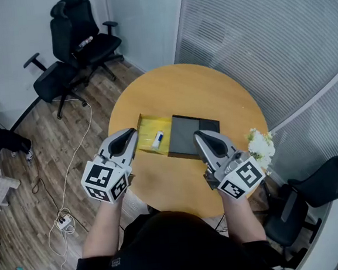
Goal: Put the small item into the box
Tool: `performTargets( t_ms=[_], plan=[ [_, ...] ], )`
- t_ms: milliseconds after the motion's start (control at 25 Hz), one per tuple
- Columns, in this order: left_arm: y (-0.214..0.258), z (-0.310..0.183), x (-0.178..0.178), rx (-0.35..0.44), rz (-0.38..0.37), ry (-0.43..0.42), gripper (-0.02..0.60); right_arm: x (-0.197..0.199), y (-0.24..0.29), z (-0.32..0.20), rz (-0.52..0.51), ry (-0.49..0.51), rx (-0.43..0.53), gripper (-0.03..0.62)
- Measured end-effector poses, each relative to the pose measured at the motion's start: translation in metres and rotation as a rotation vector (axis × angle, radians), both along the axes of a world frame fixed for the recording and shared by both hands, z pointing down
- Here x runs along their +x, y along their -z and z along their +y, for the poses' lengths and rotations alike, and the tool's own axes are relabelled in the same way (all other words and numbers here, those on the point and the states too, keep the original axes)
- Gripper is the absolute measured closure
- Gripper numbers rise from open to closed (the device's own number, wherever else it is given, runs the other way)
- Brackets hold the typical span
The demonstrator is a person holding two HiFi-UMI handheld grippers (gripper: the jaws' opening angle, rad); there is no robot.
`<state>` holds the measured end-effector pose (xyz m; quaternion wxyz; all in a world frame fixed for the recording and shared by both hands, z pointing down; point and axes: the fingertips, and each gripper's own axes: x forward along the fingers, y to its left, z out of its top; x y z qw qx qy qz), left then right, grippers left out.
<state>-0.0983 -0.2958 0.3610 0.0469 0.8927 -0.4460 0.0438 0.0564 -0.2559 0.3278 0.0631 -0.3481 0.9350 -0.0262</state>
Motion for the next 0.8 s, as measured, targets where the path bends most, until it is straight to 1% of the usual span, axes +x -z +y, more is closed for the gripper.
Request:
performTargets(
  t_ms=[800],
  plan=[
    [-0.0066,0.0012,0.0026,-0.013,0.002,-0.012,0.552,0.0042,-0.0049,0.0022,-0.012,-0.006,-0.006,0.559]
  ],
)
